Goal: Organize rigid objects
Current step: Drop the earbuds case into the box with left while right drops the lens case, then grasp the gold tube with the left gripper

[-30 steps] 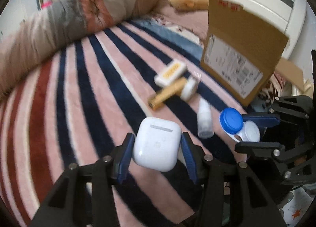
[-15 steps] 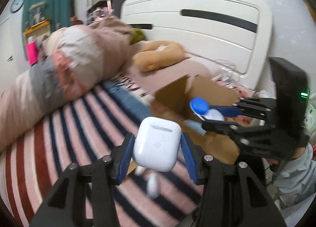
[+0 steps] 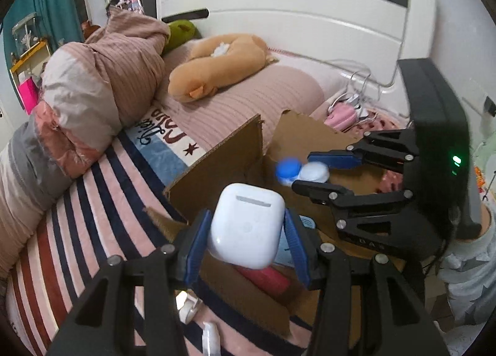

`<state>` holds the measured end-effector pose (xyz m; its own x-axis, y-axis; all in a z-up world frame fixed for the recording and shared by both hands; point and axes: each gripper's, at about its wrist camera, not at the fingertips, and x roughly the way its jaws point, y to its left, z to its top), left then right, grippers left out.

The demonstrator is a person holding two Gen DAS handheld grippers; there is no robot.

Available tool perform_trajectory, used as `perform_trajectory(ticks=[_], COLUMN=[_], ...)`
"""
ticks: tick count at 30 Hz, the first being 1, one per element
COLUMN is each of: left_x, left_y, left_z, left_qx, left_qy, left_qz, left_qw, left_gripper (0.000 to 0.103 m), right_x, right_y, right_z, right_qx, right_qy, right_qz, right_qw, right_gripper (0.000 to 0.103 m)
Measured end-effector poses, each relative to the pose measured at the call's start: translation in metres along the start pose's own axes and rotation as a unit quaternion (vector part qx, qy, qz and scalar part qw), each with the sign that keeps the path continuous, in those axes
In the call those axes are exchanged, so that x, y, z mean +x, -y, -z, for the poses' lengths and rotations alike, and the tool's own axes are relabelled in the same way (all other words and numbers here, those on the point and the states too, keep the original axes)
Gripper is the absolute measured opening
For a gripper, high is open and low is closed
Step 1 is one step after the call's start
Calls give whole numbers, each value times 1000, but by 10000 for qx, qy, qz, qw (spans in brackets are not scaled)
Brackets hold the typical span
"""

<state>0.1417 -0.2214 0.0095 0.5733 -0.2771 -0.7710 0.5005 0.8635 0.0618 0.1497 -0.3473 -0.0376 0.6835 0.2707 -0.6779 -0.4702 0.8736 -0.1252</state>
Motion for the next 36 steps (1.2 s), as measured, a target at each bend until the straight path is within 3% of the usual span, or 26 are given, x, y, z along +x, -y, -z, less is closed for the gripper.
perform_trajectory(ticks=[6,12,22,30,36], left_x=[31,38,1,-54,-66], left_y=[0,-3,-21,-68,-109], left_z=[-13,-16,-8,30,82], left_qx=[114,69,-207,-561,-801], left_qy=[-279,-259,27,330,271], left_qz=[-180,-260,-266,-689,-839], left_qw=[9994,9993,9994,9955,9929], left_gripper=[45,46,53,58,58], right_x=[-1,-10,-21,-43,-64], right_y=[7,9,2,-32,-92], right_z=[7,14,13,-1,-13], right_qx=[54,72,46,-10,-345], right_qy=[71,137,140,387,709], right_qz=[-72,-173,-267,-613,-1250], right_qw=[9999,9997,9995,9974,9890], right_gripper=[29,30,31,32,32])
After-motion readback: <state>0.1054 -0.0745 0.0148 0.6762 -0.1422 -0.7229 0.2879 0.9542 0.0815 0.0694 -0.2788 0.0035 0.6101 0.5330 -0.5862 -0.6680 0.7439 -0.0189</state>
